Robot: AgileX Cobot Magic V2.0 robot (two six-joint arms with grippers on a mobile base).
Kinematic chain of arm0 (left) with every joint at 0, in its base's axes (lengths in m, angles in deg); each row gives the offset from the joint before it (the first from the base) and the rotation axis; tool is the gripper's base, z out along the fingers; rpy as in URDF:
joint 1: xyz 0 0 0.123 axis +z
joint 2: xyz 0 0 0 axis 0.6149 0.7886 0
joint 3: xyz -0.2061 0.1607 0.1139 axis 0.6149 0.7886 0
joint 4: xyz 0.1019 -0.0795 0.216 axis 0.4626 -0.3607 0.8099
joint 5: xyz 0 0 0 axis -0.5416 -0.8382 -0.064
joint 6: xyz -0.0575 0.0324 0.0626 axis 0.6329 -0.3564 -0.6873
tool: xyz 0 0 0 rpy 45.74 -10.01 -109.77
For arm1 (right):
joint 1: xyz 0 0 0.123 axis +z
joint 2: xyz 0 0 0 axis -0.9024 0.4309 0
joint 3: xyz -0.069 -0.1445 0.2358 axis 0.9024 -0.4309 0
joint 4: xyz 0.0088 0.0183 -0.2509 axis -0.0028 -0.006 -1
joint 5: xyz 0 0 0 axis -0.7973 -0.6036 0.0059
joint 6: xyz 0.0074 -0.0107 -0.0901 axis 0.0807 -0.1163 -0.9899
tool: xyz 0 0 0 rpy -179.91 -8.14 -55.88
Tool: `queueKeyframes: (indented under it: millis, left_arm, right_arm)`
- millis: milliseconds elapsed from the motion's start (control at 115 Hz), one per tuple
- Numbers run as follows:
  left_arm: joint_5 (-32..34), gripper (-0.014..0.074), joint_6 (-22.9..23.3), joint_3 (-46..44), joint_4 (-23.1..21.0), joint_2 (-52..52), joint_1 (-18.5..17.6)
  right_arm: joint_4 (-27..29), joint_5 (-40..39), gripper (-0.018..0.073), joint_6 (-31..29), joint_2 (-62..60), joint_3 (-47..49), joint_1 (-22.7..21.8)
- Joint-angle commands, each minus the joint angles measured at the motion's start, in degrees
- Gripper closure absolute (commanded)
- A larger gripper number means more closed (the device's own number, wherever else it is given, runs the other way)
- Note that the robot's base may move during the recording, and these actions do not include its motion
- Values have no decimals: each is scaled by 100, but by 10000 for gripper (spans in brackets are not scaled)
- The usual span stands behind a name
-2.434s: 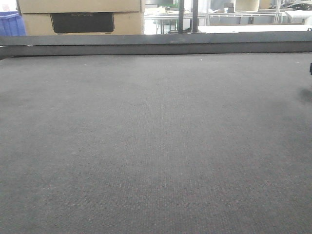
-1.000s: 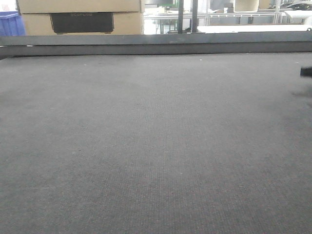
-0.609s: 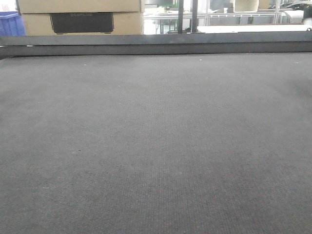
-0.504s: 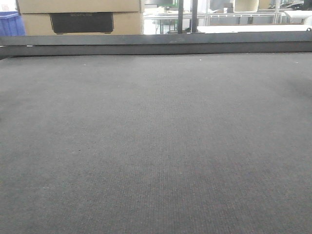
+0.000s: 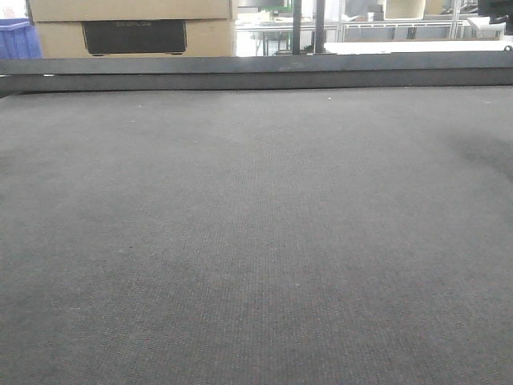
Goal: Place cylindrical capacitor in blue bin on shelf
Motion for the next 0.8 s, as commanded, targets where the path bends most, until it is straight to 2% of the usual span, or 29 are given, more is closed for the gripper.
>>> queueKeyframes:
  millis: [0,78,235,400,791]
  left_arm:
    - [165,-5,2,-418,224,401,10]
    - [74,-5,2,-777,225,787,10]
    - [-84,-5,2,-1384,-101,1383,14]
    - [-127,-5,2,-1844,-125,1883,14]
    - [-378,-5,2,-2703,-215,2714,329]
  right_arm:
    - [-39,-152,721,-6,-111,-8,10]
    - [-39,-175,721,-6,-110,-8,10]
    - [-39,-175,721,-6,-110,-8,10]
    - [-39,-175,721,-6,-110,-8,10]
    - [-39,-175,721,-6,-110,-8,10]
